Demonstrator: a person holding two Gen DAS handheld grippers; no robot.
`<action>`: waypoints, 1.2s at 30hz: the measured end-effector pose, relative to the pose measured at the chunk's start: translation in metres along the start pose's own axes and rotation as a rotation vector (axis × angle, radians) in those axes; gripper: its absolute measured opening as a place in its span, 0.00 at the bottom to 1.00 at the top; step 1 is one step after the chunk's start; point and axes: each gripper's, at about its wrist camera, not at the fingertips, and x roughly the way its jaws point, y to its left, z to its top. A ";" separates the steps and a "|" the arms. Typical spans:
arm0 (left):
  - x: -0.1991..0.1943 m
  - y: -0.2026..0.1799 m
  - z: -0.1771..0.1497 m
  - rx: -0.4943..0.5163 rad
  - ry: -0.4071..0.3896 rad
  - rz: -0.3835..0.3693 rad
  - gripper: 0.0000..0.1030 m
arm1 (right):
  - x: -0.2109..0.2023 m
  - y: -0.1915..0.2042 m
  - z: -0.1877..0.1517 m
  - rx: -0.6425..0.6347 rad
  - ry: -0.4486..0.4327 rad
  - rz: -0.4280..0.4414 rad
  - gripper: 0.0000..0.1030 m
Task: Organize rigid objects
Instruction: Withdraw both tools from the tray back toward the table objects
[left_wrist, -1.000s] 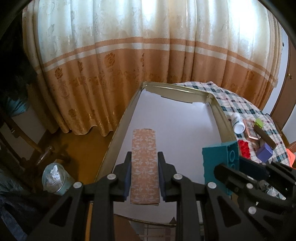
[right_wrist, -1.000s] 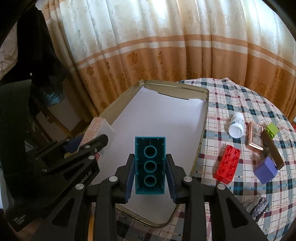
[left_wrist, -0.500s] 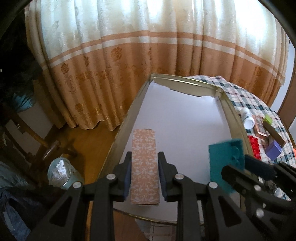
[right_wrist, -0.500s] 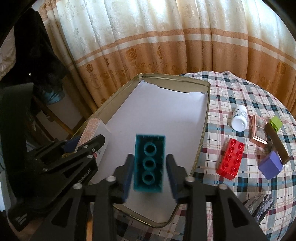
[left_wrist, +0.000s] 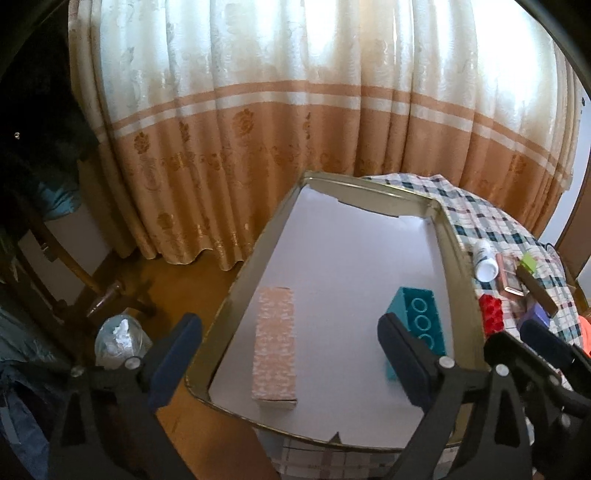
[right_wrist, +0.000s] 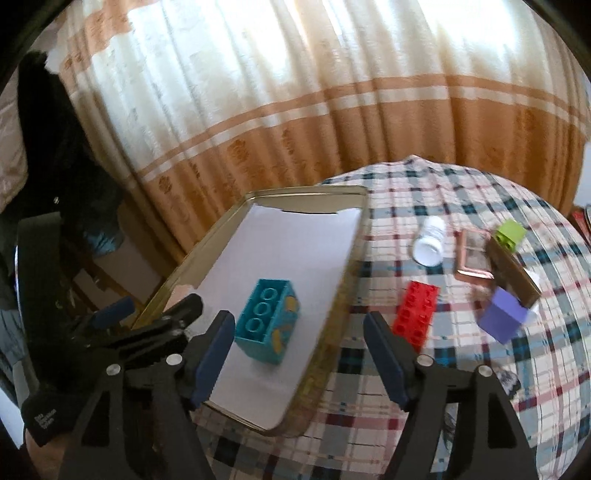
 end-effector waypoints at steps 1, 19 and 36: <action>0.000 -0.001 0.000 0.002 -0.001 0.000 0.94 | -0.002 -0.003 -0.001 0.007 -0.003 -0.006 0.72; -0.015 -0.031 -0.004 0.067 -0.016 0.010 0.98 | -0.029 -0.032 -0.012 0.049 -0.044 -0.073 0.72; -0.025 -0.049 -0.008 0.096 -0.026 0.006 0.99 | -0.049 -0.059 -0.020 0.092 -0.067 -0.124 0.72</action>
